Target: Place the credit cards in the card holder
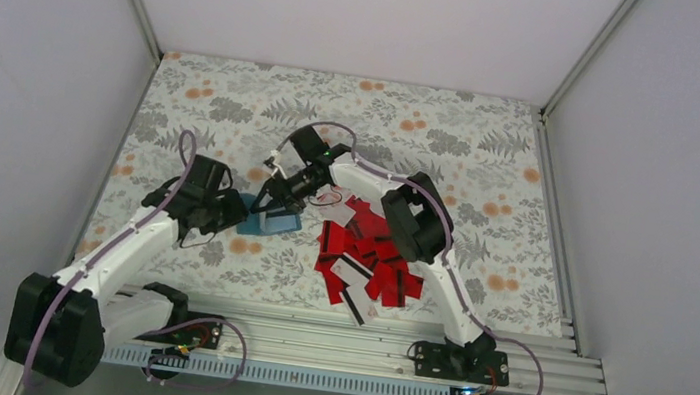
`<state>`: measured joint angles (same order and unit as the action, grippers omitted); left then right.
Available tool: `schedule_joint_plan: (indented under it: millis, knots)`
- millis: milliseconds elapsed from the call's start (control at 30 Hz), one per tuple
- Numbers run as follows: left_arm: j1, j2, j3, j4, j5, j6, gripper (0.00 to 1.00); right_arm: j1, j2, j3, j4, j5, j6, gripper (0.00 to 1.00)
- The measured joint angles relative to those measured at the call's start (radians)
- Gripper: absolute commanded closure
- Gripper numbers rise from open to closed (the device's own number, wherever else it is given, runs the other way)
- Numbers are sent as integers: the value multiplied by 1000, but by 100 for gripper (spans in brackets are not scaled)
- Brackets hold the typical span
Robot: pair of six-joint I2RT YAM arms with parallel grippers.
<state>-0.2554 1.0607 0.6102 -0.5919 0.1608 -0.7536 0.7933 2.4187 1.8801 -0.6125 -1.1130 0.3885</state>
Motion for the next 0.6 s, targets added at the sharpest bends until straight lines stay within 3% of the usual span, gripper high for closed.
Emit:
schedule_joint_plan:
  millis: [267, 600]
  knots:
    - [0, -86, 2, -48, 20, -28, 68, 0, 36, 63, 35, -55, 3, 43]
    - [0, -77, 2, -6, 63, -6, 68, 0, 134, 143, 48, -74, 4, 47]
